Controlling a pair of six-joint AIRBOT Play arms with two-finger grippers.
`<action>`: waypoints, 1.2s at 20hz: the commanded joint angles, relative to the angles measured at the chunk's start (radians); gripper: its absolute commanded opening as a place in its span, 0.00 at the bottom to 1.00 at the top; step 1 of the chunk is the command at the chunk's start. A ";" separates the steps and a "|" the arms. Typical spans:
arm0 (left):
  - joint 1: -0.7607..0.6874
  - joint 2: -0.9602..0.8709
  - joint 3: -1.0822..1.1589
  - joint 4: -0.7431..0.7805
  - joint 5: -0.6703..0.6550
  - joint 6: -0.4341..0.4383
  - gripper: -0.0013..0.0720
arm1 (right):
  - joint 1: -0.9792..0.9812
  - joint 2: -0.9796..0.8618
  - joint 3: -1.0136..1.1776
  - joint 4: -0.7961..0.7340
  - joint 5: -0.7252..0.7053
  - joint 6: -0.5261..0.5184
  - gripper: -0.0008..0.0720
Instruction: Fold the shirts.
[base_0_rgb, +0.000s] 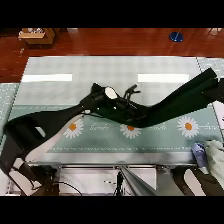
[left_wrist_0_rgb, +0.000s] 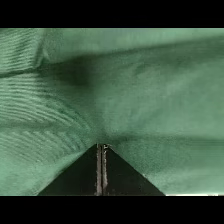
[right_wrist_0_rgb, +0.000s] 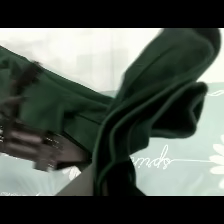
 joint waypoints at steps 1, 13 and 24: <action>-0.037 -0.059 0.025 -0.087 0.024 0.003 0.05 | -0.001 0.005 0.000 -0.002 0.023 0.009 0.05; 0.736 0.412 0.052 0.038 -0.118 0.083 0.05 | 0.079 -0.026 -0.021 0.074 -0.047 0.023 0.05; 1.263 0.628 0.052 0.050 -0.353 0.117 0.05 | 0.818 -0.527 -0.026 -0.003 -0.792 0.261 0.05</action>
